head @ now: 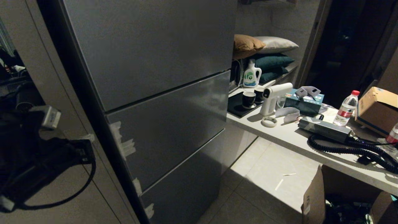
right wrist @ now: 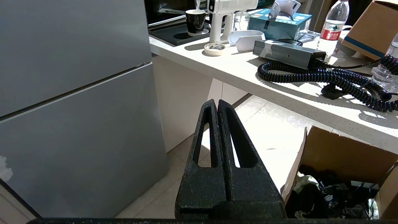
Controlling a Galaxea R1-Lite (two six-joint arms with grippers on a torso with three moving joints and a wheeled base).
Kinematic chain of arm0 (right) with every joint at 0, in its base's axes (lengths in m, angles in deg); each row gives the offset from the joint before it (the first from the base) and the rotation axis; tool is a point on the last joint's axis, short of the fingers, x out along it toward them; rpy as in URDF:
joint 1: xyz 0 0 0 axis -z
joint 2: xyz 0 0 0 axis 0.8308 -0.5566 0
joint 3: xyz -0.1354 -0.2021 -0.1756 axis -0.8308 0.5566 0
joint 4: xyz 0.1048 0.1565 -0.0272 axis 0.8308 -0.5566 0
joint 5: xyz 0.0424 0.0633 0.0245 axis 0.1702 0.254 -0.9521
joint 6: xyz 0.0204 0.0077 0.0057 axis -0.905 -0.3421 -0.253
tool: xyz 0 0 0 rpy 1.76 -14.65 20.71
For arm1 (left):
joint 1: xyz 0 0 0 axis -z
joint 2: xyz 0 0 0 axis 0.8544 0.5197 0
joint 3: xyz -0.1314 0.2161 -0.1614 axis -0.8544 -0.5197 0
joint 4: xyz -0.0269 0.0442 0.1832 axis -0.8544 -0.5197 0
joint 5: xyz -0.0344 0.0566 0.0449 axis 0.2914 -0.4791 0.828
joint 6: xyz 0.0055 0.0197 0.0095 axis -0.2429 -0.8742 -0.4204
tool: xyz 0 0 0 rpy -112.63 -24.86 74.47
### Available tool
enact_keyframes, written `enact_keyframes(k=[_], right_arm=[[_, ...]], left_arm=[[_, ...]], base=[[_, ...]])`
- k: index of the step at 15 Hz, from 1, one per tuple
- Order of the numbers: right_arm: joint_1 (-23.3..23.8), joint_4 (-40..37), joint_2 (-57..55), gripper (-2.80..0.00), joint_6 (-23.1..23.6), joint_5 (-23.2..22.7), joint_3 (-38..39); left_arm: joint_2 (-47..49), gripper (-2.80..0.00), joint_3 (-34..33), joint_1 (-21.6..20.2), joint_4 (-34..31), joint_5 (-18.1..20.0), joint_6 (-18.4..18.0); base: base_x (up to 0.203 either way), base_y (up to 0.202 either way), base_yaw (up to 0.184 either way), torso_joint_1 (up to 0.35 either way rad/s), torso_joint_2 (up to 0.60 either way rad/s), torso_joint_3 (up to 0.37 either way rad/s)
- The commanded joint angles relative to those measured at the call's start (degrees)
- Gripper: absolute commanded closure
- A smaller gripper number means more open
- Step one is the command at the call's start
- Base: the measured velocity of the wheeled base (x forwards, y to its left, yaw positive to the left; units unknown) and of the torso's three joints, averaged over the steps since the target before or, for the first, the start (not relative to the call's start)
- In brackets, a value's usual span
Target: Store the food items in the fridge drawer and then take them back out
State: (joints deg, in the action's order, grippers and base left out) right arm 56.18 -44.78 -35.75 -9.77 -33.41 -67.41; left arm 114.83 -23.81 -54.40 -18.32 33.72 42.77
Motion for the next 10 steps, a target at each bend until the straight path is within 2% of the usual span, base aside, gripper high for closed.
enact_keyframes(k=[1, 4, 7, 10], right_arm=[[0.0, 0.1, -0.1, 0.00, 0.0, 0.0, 1.8], [0.0, 0.1, -0.1, 0.00, -0.1, 0.0, 1.8], [0.0, 0.1, -0.1, 0.00, -0.1, 0.0, 1.8], [0.0, 0.1, -0.1, 0.00, -0.1, 0.0, 1.8]], left_arm=[[5.4, 0.00, 1.7, -0.3, 4.5, -0.8, 0.1], [8.5, 0.00, 1.8, -0.7, 12.0, -4.5, 0.2], [8.6, 0.00, 2.7, -0.8, 12.3, -6.2, 0.3], [9.6, 0.00, 3.2, -0.8, 12.4, -5.4, 0.4]], base=[[0.000, 0.000, 0.000, 0.000, 0.00, 0.000], [0.000, 0.000, 0.000, 0.000, 0.00, 0.000], [0.000, 0.000, 0.000, 0.000, 0.00, 0.000], [0.000, 0.000, 0.000, 0.000, 0.00, 0.000]])
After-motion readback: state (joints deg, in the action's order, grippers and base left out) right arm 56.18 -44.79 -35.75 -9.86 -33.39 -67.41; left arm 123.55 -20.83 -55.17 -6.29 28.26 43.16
